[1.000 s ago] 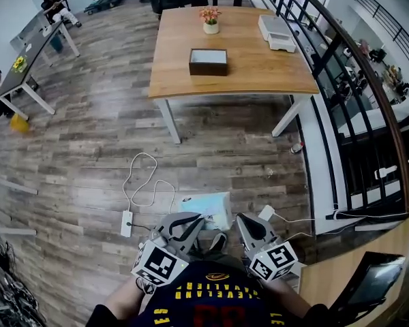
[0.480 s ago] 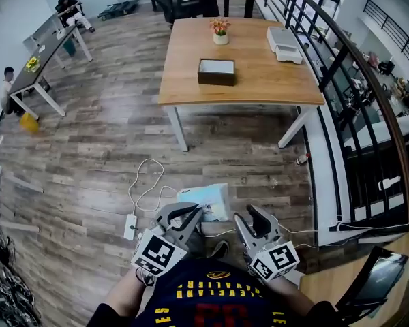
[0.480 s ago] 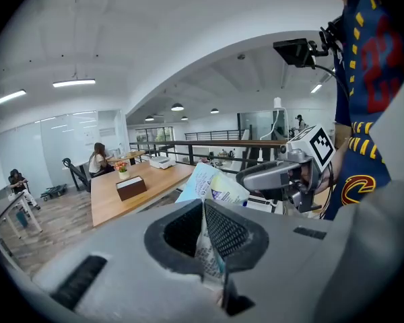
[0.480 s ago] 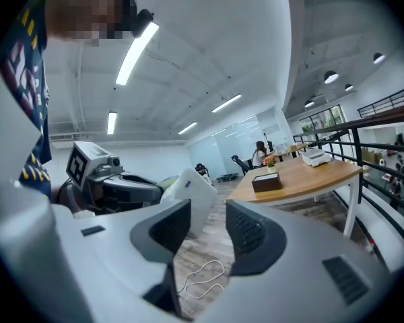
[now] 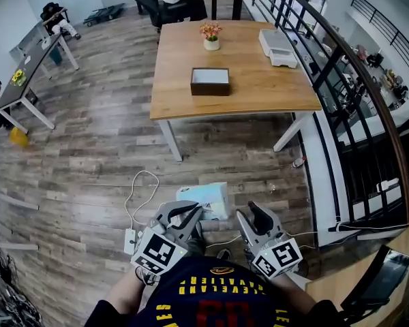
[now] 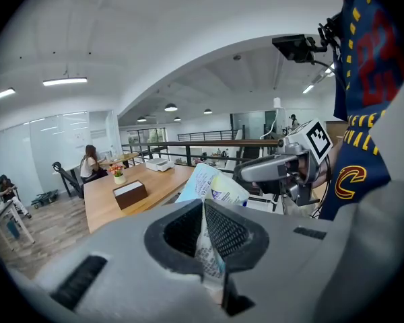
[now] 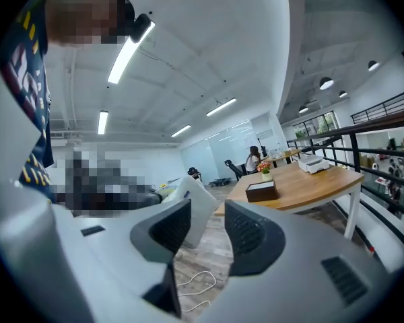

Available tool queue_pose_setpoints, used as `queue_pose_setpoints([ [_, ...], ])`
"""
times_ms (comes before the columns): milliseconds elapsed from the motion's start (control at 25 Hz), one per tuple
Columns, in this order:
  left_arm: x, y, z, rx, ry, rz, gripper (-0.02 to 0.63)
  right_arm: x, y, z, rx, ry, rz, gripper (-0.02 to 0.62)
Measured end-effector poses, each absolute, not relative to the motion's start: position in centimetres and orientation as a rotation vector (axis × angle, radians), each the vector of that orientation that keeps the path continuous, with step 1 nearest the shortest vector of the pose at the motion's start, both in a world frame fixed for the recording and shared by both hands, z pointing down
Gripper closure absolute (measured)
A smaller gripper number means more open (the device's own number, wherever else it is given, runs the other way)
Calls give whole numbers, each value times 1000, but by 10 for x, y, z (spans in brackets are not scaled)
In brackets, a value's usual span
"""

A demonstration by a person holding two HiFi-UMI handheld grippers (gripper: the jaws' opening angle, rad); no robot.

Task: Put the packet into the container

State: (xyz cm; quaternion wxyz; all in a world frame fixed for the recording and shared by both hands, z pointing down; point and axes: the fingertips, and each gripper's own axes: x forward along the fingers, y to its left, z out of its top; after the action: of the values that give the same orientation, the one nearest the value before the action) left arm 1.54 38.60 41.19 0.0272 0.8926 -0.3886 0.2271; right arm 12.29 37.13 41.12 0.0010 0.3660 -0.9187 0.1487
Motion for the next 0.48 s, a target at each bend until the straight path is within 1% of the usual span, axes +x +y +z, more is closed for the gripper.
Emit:
queue_pose_setpoints([
  [320, -27, 342, 425, 2769, -1119, 647, 589, 78, 330, 411, 1203, -2827, 460, 442],
  [480, -44, 328, 433, 2778, -1100, 679, 589, 58, 322, 412, 1212, -2794, 458, 442],
])
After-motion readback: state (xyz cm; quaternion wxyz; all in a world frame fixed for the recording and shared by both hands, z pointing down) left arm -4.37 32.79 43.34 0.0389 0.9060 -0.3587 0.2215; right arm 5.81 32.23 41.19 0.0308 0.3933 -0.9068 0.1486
